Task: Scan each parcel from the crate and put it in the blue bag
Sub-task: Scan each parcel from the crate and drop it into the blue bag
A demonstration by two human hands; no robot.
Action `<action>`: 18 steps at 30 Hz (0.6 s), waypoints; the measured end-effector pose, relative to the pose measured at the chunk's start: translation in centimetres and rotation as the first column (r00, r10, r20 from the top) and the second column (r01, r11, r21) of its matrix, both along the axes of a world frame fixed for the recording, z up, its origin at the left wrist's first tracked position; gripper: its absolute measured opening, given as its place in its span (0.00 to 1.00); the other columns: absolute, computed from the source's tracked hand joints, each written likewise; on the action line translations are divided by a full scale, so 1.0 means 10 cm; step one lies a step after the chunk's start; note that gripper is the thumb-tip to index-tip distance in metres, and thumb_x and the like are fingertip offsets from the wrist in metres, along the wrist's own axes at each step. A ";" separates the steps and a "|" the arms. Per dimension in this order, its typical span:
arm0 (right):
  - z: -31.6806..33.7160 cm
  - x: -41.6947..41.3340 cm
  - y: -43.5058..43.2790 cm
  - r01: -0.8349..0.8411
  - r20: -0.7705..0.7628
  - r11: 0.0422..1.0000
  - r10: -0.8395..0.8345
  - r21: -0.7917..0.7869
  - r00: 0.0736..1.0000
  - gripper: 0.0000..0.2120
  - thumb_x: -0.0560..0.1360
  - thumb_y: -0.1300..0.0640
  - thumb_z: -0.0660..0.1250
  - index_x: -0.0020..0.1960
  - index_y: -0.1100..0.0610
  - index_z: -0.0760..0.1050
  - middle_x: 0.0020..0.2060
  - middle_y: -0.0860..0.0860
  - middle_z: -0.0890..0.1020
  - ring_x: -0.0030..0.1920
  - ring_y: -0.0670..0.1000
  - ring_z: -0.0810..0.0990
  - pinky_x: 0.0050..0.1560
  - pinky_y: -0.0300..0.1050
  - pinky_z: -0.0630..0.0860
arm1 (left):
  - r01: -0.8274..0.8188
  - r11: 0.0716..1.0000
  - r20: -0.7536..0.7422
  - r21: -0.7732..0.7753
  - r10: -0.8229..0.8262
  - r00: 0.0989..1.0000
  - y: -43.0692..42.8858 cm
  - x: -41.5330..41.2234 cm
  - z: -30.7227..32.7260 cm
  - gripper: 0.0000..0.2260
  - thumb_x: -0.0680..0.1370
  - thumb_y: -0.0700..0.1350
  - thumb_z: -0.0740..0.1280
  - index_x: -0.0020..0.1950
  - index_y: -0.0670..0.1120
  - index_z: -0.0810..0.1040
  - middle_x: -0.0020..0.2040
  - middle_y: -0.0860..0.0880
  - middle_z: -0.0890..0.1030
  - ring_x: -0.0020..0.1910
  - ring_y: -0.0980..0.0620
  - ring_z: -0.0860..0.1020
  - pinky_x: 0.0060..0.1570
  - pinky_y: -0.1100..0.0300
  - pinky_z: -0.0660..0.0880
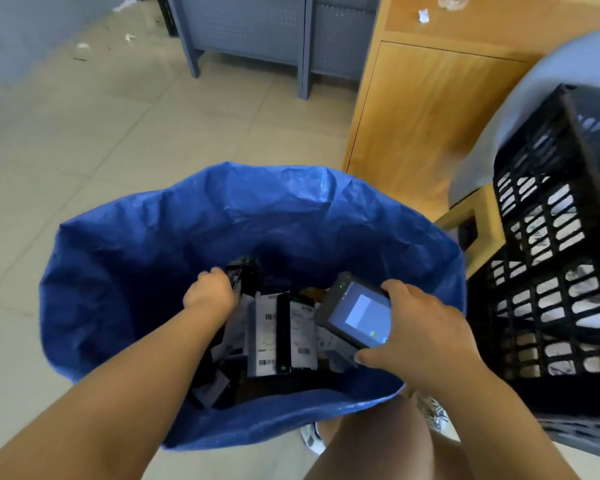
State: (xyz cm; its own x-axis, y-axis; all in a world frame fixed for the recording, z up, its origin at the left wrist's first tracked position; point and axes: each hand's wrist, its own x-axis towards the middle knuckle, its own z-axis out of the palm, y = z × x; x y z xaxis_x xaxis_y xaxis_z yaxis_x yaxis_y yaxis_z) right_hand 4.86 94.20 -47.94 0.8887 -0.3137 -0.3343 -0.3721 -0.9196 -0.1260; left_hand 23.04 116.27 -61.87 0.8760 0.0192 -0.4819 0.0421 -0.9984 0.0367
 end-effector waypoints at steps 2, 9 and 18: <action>-0.08 0.08 -0.04 0.001 -0.010 1.000 -0.001 0.020 1.000 0.37 0.57 0.33 0.72 0.58 0.48 0.63 0.51 0.44 0.74 0.51 0.51 0.74 0.42 0.47 0.67 | 0.012 0.999 -0.043 0.044 -0.011 0.999 0.00 -0.03 -0.18 0.22 0.75 0.49 0.67 0.65 0.43 0.66 0.62 0.41 0.71 0.59 0.40 0.75 0.44 0.52 0.72; -0.19 0.13 -0.15 0.002 -0.023 1.000 -0.002 0.019 1.000 0.37 0.56 0.33 0.72 0.58 0.48 0.63 0.50 0.44 0.73 0.51 0.51 0.74 0.41 0.47 0.65 | 0.080 0.997 -0.339 0.012 -0.071 0.938 0.04 -0.17 -0.46 0.23 0.73 0.57 0.70 0.63 0.45 0.74 0.56 0.45 0.78 0.53 0.46 0.78 0.52 0.54 0.76; 0.22 -0.10 -0.21 0.040 0.020 0.999 -0.039 -0.031 0.999 0.37 0.58 0.34 0.72 0.60 0.49 0.64 0.50 0.45 0.74 0.47 0.51 0.74 0.40 0.46 0.66 | 0.153 0.976 -0.206 -0.158 -0.184 0.961 -0.04 -0.40 -0.05 0.13 0.73 0.58 0.69 0.47 0.51 0.73 0.44 0.52 0.75 0.43 0.52 0.76 0.37 0.59 0.71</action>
State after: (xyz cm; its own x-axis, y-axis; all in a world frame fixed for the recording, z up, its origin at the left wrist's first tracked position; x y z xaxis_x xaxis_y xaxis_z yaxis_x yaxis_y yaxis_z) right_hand 3.87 92.08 -45.77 0.8816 -0.3590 -0.3065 -0.4062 -0.9077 -0.1050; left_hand 19.01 115.90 -62.37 0.7342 -0.2005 -0.6487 -0.1036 -0.9773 0.1848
